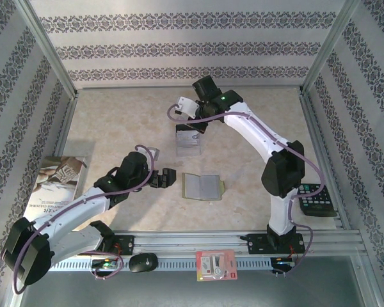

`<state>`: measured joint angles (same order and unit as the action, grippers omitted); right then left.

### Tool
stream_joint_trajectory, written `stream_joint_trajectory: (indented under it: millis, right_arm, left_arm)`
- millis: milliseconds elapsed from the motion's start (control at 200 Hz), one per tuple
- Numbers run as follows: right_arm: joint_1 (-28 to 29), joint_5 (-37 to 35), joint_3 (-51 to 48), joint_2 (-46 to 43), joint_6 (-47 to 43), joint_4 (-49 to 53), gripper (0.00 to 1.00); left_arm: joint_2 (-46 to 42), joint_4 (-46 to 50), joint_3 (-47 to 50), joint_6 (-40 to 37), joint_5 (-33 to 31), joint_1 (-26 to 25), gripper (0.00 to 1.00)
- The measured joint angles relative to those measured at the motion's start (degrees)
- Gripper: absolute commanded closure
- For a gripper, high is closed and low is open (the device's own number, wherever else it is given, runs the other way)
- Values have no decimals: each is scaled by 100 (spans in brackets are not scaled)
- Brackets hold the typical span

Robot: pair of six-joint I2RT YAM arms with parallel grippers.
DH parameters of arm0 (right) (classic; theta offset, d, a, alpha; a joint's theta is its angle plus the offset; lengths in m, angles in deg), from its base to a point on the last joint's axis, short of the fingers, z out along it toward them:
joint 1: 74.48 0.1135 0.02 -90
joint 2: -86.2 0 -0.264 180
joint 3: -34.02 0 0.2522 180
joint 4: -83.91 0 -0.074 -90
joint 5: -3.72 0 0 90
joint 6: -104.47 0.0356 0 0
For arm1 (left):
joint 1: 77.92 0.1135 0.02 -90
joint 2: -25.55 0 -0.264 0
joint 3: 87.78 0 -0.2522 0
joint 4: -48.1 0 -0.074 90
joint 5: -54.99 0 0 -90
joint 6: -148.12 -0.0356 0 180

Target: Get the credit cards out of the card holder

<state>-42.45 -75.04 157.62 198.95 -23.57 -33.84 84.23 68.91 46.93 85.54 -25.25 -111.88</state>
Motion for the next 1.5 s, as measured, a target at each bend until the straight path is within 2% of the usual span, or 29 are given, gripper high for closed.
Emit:
stream_joint_trajectory:
  millis: [190, 420, 1054, 1504]
  right_arm:
    - [76, -286, 188, 365, -699, 155, 100]
    - [87, -439, 129, 678, -1134, 219, 100]
    - [125, -573, -103, 872, -1488, -13, 100]
    - [199, -761, -199, 1056, -1663, -256, 100]
  left_arm:
    - [186, 103, -20, -61, -55, 116, 1]
    - [264, 177, -44, -153, -94, 321, 1]
    - [903, 44, -44, -151, 96, 599, 1]
    - [979, -28, -44, -151, 221, 713, 1]
